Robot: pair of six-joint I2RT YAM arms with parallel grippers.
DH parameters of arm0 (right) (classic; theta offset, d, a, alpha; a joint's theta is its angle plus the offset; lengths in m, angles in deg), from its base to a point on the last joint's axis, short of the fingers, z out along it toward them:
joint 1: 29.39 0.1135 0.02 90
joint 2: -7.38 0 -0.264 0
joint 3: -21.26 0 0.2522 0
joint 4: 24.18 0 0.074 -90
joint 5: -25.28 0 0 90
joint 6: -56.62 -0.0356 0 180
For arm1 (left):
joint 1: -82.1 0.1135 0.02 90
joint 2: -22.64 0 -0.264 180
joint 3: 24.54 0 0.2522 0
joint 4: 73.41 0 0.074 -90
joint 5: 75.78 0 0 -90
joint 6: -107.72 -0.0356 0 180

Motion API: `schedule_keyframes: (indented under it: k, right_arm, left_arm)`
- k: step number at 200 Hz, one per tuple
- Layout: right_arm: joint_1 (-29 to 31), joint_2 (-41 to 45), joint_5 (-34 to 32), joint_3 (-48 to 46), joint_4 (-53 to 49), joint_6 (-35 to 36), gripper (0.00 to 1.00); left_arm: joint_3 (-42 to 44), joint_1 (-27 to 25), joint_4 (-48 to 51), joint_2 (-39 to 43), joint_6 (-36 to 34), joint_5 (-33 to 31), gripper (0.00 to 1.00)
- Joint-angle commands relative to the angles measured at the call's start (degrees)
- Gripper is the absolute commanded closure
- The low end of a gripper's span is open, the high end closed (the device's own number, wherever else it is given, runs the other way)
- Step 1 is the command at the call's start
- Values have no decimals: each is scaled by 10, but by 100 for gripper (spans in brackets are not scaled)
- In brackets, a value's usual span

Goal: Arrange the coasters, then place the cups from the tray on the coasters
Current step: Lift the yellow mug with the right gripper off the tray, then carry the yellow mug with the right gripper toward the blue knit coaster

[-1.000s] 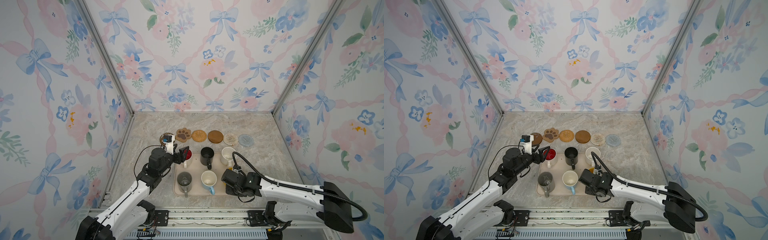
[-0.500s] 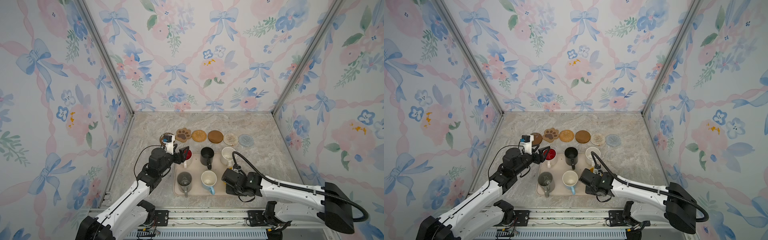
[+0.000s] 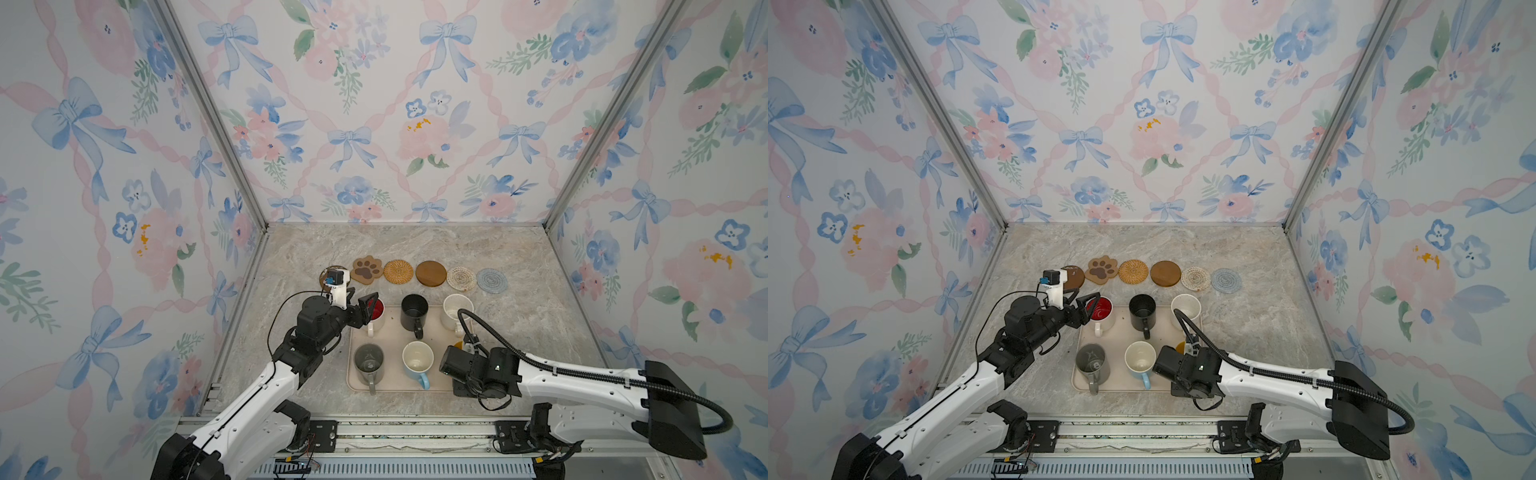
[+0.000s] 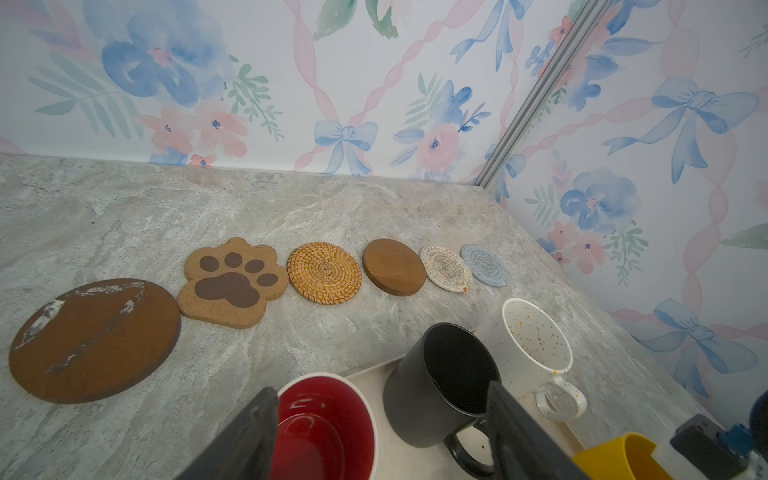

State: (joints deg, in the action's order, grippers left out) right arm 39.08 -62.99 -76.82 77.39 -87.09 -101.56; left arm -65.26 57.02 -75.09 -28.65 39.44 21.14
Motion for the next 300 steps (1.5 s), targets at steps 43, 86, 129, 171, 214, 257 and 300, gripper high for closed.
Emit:
schedule_keyframes:
  k: [43, 86, 129, 171, 214, 257, 300]
  right_arm:
    - [46, -4, -62, 46, -74, -31, 100]
    - [58, 40, -85, 48, -113, -48, 100]
    - [62, 94, -105, 61, -196, -67, 100]
    - [6, 166, -109, 49, -219, -28, 100]
    - [-125, 222, -89, 53, -195, 91, 100]
    - [-263, 187, -57, 81, -154, 240, 100]
    - [-421, 123, 10, 120, -32, 393, 100]
  left_arm:
    - [-1, 3, -18, 14, 6, 11, 25]
    - [-2, 3, -19, 11, 8, 15, 26]
    - [-6, 3, -20, 8, 7, 18, 26]
    - [-11, 3, -21, -1, 5, 19, 26]
    - [-19, 3, -21, -9, 3, 21, 26]
    - [-20, 4, -21, -10, 1, 18, 26]
    - [-29, 4, -21, -22, 0, 19, 26]
